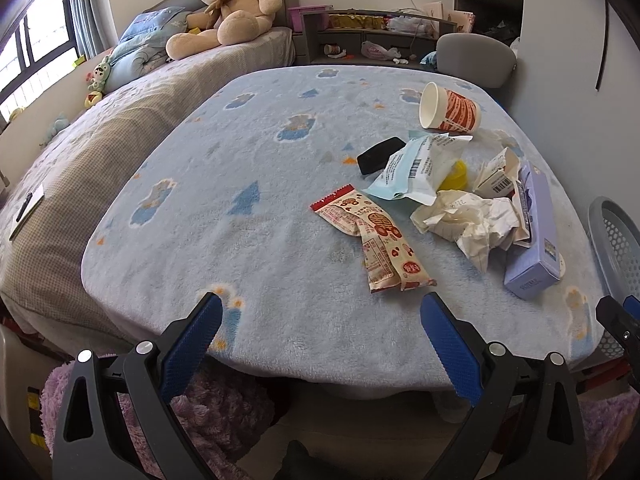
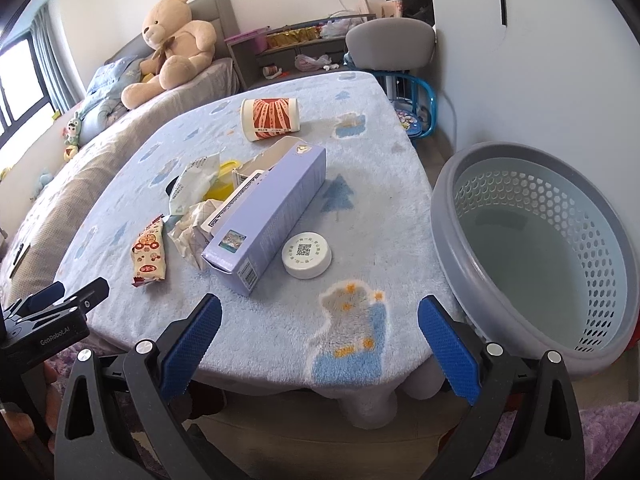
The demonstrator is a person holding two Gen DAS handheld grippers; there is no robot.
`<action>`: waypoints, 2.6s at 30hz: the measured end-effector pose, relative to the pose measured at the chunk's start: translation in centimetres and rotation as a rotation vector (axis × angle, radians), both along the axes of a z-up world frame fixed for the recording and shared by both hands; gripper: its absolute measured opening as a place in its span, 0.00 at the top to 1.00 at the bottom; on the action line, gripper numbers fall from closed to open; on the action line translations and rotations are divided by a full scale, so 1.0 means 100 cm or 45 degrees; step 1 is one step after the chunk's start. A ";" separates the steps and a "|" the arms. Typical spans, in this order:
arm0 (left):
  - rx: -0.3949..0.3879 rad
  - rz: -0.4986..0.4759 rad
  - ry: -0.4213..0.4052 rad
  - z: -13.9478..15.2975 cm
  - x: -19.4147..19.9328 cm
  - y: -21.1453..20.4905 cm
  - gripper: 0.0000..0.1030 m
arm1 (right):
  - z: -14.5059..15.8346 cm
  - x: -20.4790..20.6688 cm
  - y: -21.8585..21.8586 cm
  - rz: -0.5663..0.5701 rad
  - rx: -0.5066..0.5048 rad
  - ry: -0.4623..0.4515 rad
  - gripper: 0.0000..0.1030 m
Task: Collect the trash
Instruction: 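Reach the right tool to the white round lid and close on it, then grasp the red-white snack wrapper with the left tool while the right tool holds the lid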
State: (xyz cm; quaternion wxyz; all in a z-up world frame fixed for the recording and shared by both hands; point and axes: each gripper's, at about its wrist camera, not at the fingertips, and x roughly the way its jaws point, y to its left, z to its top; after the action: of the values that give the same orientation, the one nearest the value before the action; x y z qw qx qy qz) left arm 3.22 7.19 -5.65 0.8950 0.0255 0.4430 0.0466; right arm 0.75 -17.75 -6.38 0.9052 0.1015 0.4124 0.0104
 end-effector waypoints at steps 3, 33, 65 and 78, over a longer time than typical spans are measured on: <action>-0.004 0.012 0.001 -0.001 0.005 0.002 0.08 | -0.006 0.009 0.002 0.009 -0.016 0.011 0.07; -0.040 0.004 0.013 -0.008 0.026 -0.001 0.08 | -0.043 0.074 0.020 0.093 -0.184 0.070 0.62; -0.122 0.078 0.162 -0.048 0.086 -0.008 0.22 | -0.016 0.034 -0.014 0.059 0.034 0.021 0.62; -0.184 0.066 0.127 -0.040 0.075 0.009 0.71 | -0.012 0.029 -0.009 0.056 0.007 0.016 0.62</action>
State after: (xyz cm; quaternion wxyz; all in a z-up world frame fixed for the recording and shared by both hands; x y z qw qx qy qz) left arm 10.72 8.12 -9.65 0.8698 -0.0483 0.4896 0.0361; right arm 3.70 -18.68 -7.56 0.9019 0.0949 0.4204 0.0306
